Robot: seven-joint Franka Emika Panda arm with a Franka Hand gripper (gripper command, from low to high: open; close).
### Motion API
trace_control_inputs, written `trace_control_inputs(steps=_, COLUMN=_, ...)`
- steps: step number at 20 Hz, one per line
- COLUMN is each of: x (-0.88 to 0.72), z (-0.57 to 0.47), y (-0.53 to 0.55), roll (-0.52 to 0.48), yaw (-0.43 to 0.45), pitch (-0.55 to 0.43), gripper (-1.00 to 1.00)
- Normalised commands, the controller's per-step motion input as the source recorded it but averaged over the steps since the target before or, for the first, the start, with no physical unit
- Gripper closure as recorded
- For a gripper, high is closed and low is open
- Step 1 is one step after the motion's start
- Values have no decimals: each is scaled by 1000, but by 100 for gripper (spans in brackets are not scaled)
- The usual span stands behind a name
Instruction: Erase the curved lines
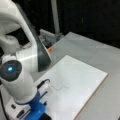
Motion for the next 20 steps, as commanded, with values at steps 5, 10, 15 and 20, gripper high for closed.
trace_control_inputs(steps=5, x=-64, z=-120, y=-16, roll=71, yaw=13, pitch=-167, gripper=-100)
trace_control_inputs(steps=10, x=-48, z=-168, y=-27, roll=12, yaw=11, pitch=-191, gripper=-100)
trace_control_inputs(steps=15, x=-45, z=-170, y=13, roll=3, yaw=5, pitch=-194, gripper=-100)
trace_control_inputs(steps=20, x=-79, z=-129, y=51, roll=30, yaw=-2, pitch=-177, gripper=-100)
